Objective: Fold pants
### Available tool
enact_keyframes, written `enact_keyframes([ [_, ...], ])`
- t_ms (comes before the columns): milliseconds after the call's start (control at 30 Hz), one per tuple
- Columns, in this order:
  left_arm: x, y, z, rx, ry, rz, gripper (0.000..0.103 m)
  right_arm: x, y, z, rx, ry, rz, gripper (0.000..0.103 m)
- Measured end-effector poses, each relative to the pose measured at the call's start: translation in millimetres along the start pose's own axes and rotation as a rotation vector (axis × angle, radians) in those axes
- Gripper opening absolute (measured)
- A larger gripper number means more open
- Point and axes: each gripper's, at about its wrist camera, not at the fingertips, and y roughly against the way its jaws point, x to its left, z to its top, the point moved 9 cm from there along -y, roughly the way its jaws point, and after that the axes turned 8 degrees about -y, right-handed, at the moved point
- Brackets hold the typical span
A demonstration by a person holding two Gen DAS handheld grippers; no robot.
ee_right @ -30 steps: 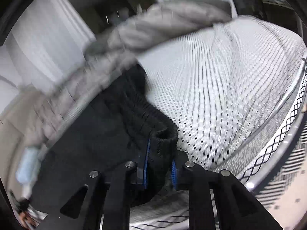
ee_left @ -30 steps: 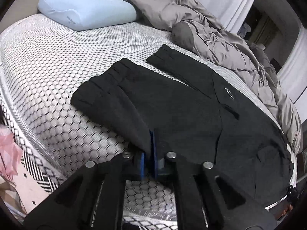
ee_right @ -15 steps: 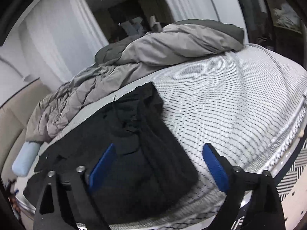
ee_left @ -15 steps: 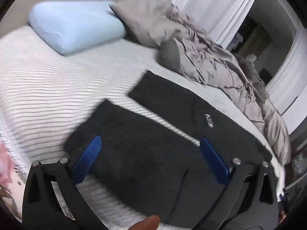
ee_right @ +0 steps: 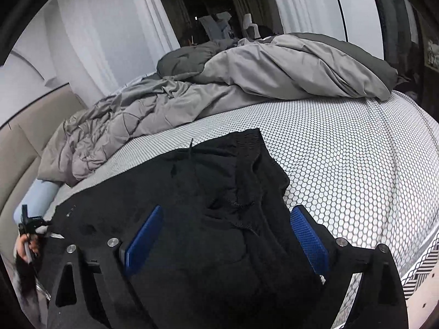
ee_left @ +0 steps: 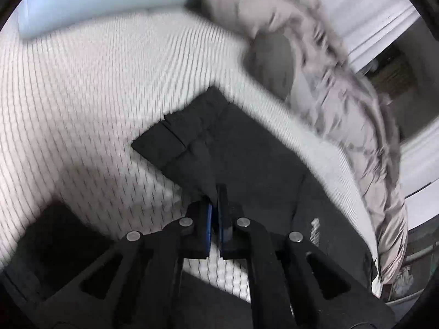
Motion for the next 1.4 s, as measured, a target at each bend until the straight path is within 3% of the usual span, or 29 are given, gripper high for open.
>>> enact_keyframes([
  [100,11.3,-1.6,11.9,0.009,-0.06,0.133,0.003,-5.1,-10.7,3.4,0.013,-0.005,-0.015,0.095],
  [167,10.7,-0.4,8.9,0.046,-0.076,0.135,0.004,-7.9,-18.4,6.0,0.019,-0.006,-0.021,0.095],
  [233,3.6,12.0,8.5,0.011,-0.093,0.117,0.019,-9.4,-25.4,7.5,0.032,-0.003,-0.026,0.095],
  [300,-3.6,29.0,4.8,-0.024,-0.109,0.111,0.058,-8.3,-38.3,14.9,0.052,0.004,-0.023,0.095],
  [533,-19.0,89.0,-26.6,-0.085,-0.196,0.06,0.102,0.4,-113.9,61.2,0.151,-0.017,0.023,0.095],
  [733,-8.6,140.5,-58.8,-0.107,-0.254,0.068,0.102,-6.7,-202.2,79.2,0.295,-0.092,0.032,0.081],
  [800,0.5,151.7,-71.9,-0.108,-0.267,0.083,0.102,-12.8,-228.0,75.6,0.359,-0.093,-0.002,0.054],
  [867,8.2,158.6,-80.5,-0.107,-0.281,0.107,0.102,-1.6,-233.9,75.2,0.391,-0.002,0.006,0.039],
  [900,14.0,162.2,-84.6,-0.11,-0.287,0.118,0.102,9.5,-228.5,80.8,0.359,0.065,0.026,0.017],
  [933,20.1,165.9,-88.4,-0.116,-0.294,0.14,0.102,16.1,-223.9,86.3,0.326,0.103,0.034,0.007],
  [967,23.5,166.2,-89.5,-0.118,-0.296,0.152,0.102,20.9,-216.4,99.5,0.258,0.134,0.013,0.006],
  [1033,32.8,162.6,-91.7,-0.101,-0.28,0.172,0.102,13.2,-210.1,130.7,0.14,0.088,-0.07,0.007],
  [1133,44.3,174.0,-99.5,-0.096,-0.246,0.179,0.102,-3.8,-229.3,131.5,0.212,-0.003,-0.135,0.009],
  [1233,51.9,188.3,-103.1,-0.119,-0.245,0.177,0.102,-9.1,-217.4,127.2,0.222,-0.07,-0.117,0.028],
  [1300,60.6,198.6,-110.3,-0.118,-0.23,0.17,0.102,-6.2,-175.0,124.9,0.133,-0.093,-0.034,0.064],
  [1400,76.4,203.0,-126.2,-0.087,-0.18,0.139,0.102,-6.0,-109.6,100.9,0.046,-0.104,0.061,0.089],
])
